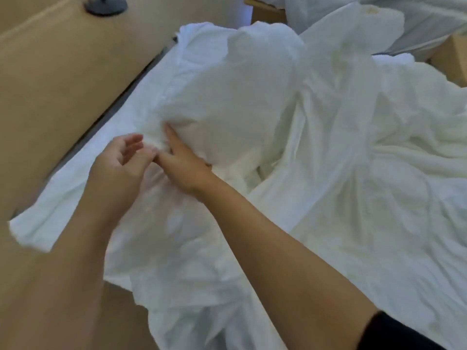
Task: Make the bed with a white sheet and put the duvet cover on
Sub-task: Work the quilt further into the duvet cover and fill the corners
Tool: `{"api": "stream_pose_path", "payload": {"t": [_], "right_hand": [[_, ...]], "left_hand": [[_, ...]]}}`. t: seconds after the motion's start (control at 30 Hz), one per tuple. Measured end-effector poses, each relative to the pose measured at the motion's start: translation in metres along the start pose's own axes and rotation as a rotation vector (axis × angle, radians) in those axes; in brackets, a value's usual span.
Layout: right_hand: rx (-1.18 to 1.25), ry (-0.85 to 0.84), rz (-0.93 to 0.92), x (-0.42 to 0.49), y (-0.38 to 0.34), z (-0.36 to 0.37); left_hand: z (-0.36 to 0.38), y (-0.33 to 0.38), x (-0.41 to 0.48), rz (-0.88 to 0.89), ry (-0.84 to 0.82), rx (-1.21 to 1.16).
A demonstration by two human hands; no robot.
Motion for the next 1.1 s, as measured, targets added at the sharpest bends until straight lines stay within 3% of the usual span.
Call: {"api": "stream_pose_path", "payload": {"t": [0.1, 0.17, 0.23, 0.33, 0.4, 0.47, 0.57, 0.67, 0.77, 0.87, 0.97, 1.03, 1.1], "right_hand": [[0.435, -0.117, 0.089, 0.02, -0.039, 0.074], [0.593, -0.068, 0.15, 0.028, -0.041, 0.096], [0.363, 0.062, 0.032, 0.032, -0.033, 0.089], [0.0, 0.237, -0.081, 0.032, 0.005, 0.056], [-0.195, 0.322, 0.013, 0.033, 0.046, 0.029], [-0.419, 0.363, 0.157, 0.036, 0.084, 0.008], [-0.559, 0.389, 0.321, 0.042, 0.109, -0.002], [-0.629, 0.484, 0.351, 0.049, 0.111, -0.008], [-0.481, 0.561, 0.457, 0.044, 0.119, -0.011], [-0.03, 0.572, 0.548, 0.038, 0.119, -0.001], [0.362, 0.541, 0.341, 0.07, 0.049, 0.016], [0.4, 0.469, 0.135, 0.109, -0.024, 0.043], [0.401, 0.32, 0.053, 0.138, -0.084, 0.092]], "left_hand": [[-0.048, -0.018, 0.002, 0.126, 0.242, 0.114], [-0.055, -0.045, 0.001, 0.138, 0.249, 0.163], [-0.04, -0.081, -0.002, 0.094, 0.156, 0.341], [0.004, -0.139, -0.007, -0.014, -0.156, 0.585], [0.03, -0.16, -0.005, -0.103, -0.349, 0.593], [0.046, -0.162, 0.006, -0.129, -0.436, 0.593], [0.067, -0.131, 0.009, 0.085, -0.464, 0.654], [0.083, -0.1, -0.013, 0.356, -0.445, 0.661], [0.088, -0.11, -0.027, 0.383, -0.541, 0.881], [0.088, -0.111, -0.031, 0.299, -0.634, 0.856], [0.043, -0.095, 0.009, 0.011, -0.447, 0.383], [-0.038, -0.089, 0.078, -0.088, -0.031, 0.139], [-0.118, -0.094, 0.131, -0.094, 0.3, 0.206]]}}
Point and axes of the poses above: each hand's wrist, its own x-axis towards the middle knuckle, its own z-axis out of the palm, y = z × x, the point moved 9 cm from there along x, towards the middle knuckle, and after that the axes turned 11 degrees about y, right-handed, at the moved point
